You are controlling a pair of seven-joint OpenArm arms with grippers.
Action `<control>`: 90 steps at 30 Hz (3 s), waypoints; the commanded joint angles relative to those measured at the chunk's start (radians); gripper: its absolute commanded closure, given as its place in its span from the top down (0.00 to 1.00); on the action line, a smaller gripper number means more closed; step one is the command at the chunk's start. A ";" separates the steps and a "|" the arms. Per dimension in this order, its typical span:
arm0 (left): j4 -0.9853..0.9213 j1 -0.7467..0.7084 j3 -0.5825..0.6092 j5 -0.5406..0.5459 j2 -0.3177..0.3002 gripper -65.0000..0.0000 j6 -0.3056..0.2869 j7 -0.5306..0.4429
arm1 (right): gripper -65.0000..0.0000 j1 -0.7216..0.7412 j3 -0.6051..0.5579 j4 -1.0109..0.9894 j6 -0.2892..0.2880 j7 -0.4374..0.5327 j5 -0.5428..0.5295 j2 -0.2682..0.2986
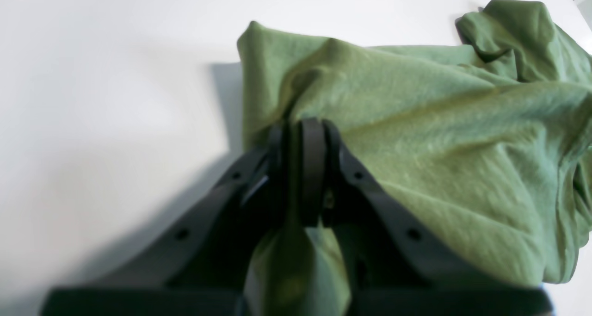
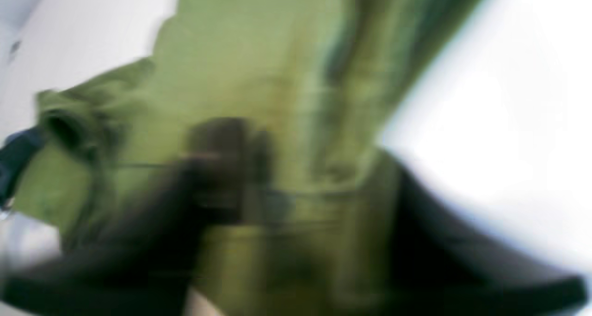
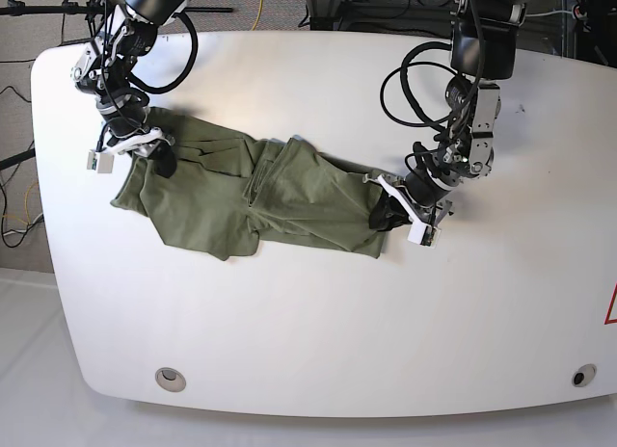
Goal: Fold the T-shirt properly
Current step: 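Grasp both ends of the folded shirt with both grippers, then lift and bunch the shirt together between both grippers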
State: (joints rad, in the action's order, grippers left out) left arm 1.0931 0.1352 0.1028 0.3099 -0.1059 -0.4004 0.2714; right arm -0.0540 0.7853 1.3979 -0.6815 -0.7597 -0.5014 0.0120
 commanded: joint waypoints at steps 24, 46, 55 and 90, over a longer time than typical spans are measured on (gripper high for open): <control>0.140 -0.073 0.005 -0.091 0.001 0.00 0.060 0.173 | 0.00 0.032 -0.168 0.281 -0.008 -0.007 -0.018 0.029; 0.141 -0.070 0.036 -0.091 0.016 0.00 0.060 0.210 | 0.00 0.084 -0.435 0.398 0.030 -0.102 -0.013 -0.068; 0.140 -0.073 0.081 -0.090 0.025 0.00 0.062 0.210 | 0.00 0.122 -0.559 0.393 0.128 -0.099 -0.013 -0.083; 0.166 -0.070 0.077 -0.088 0.050 0.00 0.064 0.207 | 0.00 0.154 -0.786 0.047 0.139 0.001 -0.012 -0.080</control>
State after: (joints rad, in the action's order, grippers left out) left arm 1.2491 0.0746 0.1791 0.2588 -0.0536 -0.3439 0.3908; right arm 0.0822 0.0017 1.4403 -0.5312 -0.7815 -0.4942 -0.0650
